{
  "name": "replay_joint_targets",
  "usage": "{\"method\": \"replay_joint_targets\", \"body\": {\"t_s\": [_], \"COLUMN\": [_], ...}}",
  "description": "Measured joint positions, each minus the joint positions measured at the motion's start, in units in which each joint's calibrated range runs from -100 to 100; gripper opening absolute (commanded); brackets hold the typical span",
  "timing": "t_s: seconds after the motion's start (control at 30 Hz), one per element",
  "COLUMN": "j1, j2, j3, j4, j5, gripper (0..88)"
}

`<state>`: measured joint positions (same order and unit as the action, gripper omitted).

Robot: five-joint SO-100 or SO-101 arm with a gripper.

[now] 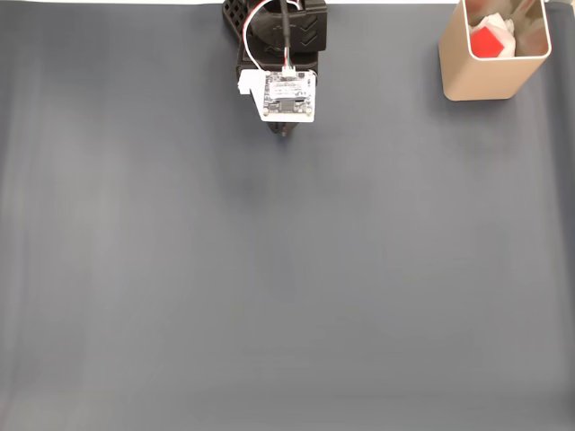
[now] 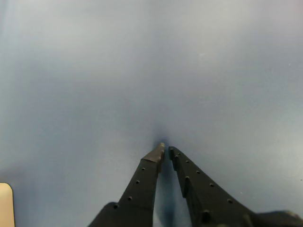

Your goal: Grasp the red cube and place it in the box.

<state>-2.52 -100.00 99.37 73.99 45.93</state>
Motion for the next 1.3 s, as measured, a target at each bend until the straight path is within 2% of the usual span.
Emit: {"method": "replay_joint_targets", "body": {"t_s": [0.23, 0.33, 0.47, 1.3], "j1": [0.1, 0.9, 1.0, 0.4], "j2": [0.0, 0.0, 0.0, 0.0], "j3": [0.0, 0.0, 0.0, 0.0], "j4": [0.0, 0.6, 0.6, 0.8], "j5": [0.1, 2.2, 2.5, 2.6], "gripper": [0.0, 0.2, 0.2, 0.2]}}
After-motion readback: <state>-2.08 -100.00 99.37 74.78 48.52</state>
